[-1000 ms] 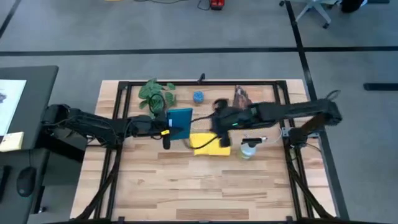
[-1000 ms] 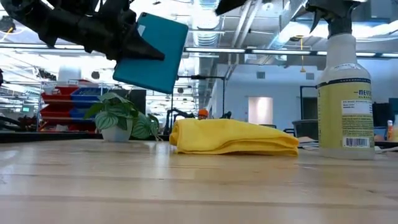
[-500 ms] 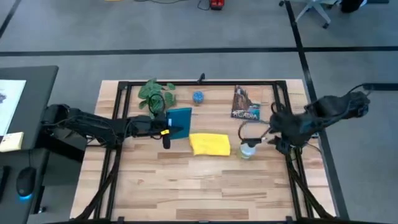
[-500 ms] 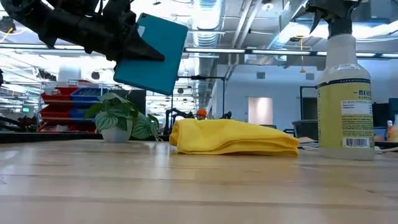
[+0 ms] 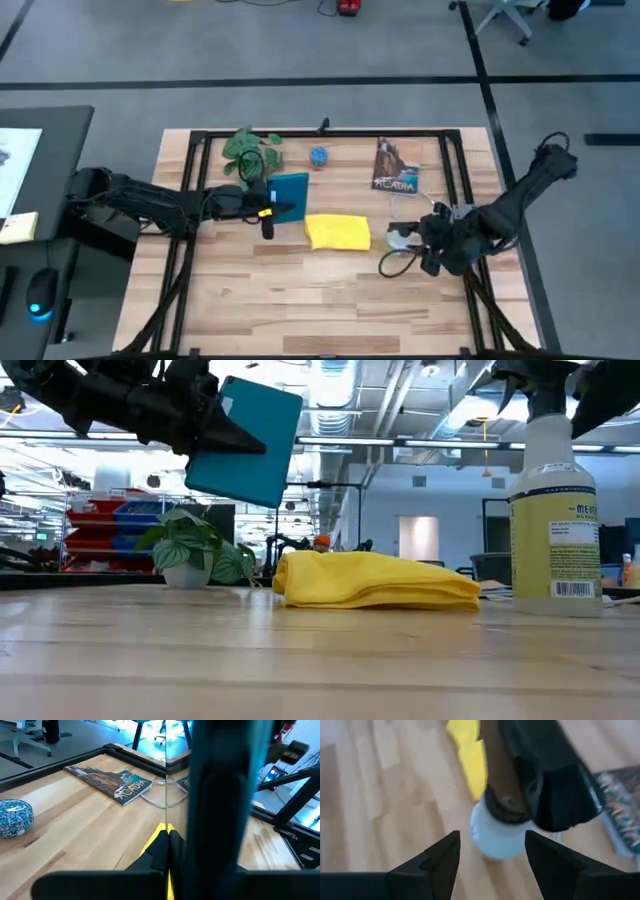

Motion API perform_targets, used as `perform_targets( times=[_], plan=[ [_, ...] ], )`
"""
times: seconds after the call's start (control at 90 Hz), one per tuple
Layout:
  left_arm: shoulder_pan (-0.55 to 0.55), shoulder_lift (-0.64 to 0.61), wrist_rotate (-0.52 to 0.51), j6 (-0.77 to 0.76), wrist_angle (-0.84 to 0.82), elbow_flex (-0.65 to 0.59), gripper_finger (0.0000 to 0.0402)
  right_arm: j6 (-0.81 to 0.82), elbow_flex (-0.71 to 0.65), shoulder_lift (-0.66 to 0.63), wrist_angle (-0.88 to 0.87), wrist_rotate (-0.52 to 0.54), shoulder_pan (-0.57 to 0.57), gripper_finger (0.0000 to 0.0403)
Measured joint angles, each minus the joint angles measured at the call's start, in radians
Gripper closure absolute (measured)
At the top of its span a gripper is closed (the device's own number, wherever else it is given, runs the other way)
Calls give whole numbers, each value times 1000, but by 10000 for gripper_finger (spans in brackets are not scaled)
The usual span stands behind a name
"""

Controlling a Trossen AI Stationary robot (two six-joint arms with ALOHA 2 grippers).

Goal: Apply microfiber cloth
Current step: Spray the back of the blue tablet using the white spray bottle

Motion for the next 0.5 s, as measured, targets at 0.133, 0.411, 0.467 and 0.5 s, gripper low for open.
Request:
perform_targets(
  times=[0.133, 0.411, 0.467, 0.5],
  plan=[
    [0, 0, 6, 1, 16, 0, 390, -46, -30, 0, 121, 83, 18, 193],
    [0, 0, 14, 1, 19, 0, 390, -155, -45, 0, 191, 97, -16, 193],
    [0, 0, 18, 1, 18, 0, 390, -180, -45, -1, 191, 97, -22, 193],
    [0, 0, 18, 1, 18, 0, 390, -194, -45, -2, 191, 97, -26, 193]
  ],
)
